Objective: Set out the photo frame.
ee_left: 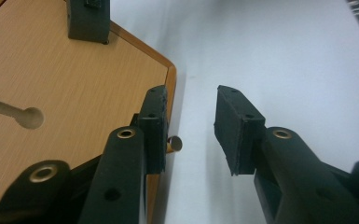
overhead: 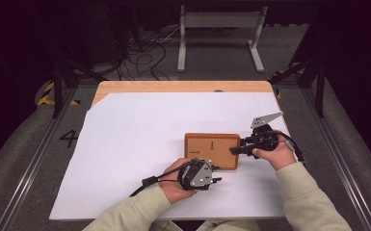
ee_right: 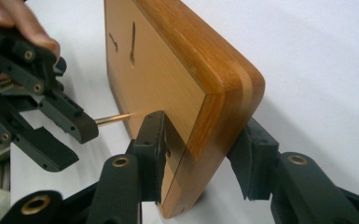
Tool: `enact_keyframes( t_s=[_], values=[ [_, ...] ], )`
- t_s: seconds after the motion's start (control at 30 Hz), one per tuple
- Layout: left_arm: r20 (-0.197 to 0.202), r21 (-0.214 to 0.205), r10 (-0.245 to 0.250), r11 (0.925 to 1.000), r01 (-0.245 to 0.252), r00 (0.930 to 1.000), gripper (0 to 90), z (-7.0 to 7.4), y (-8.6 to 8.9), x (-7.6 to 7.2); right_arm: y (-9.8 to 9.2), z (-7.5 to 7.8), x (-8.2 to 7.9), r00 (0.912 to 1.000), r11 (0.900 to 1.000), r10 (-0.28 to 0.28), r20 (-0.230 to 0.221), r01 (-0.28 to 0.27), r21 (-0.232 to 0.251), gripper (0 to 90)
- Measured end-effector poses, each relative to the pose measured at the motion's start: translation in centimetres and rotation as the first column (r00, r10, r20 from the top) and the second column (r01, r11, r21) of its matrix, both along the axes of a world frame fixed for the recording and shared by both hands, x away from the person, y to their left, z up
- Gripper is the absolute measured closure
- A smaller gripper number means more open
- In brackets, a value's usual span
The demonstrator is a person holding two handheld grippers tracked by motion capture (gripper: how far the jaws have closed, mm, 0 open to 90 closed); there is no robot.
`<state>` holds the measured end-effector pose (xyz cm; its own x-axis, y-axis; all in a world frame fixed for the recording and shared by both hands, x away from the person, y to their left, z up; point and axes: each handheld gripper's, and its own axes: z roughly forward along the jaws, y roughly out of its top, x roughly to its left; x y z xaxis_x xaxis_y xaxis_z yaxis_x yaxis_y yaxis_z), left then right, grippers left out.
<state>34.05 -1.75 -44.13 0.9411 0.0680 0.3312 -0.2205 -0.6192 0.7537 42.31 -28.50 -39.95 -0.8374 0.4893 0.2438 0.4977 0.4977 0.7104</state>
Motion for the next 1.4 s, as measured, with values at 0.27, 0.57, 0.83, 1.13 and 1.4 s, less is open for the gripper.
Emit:
enact_keyframes(
  t_s=[0.27,0.57,0.83,1.13,1.4],
  values=[
    [-0.006,-0.15,-0.006,0.9886,0.005,1.0,57.3,2.0,2.5,-0.5,0.1,0.7,-1.7,0.9945,0.9967,0.066,0.081,-0.062,-0.052,62.2],
    [-0.096,-0.254,0.089,0.9607,-0.111,0.9914,51.6,3.0,8.1,0.2,0.5,1.0,-3.5,0.9787,0.9893,0.105,0.177,-0.085,-0.119,63.1],
    [-0.178,-0.345,0.159,0.9139,-0.213,0.971,49.3,3.7,12.7,0.9,0.7,1.0,-4.7,0.9619,0.9835,0.131,0.24,-0.095,-0.154,63.7],
    [-0.257,-0.33,0.272,0.8769,-0.349,0.9271,46.1,2.5,14.8,2.7,0.8,1.0,-6.3,0.9373,0.9753,0.169,0.305,-0.114,-0.189,65.4],
    [-0.316,-0.313,0.321,0.8528,-0.418,0.8927,44.6,1.7,15.7,3.7,0.8,0.9,-7.4,0.9225,0.973,0.184,0.339,-0.122,-0.196,66.1]
  ],
)
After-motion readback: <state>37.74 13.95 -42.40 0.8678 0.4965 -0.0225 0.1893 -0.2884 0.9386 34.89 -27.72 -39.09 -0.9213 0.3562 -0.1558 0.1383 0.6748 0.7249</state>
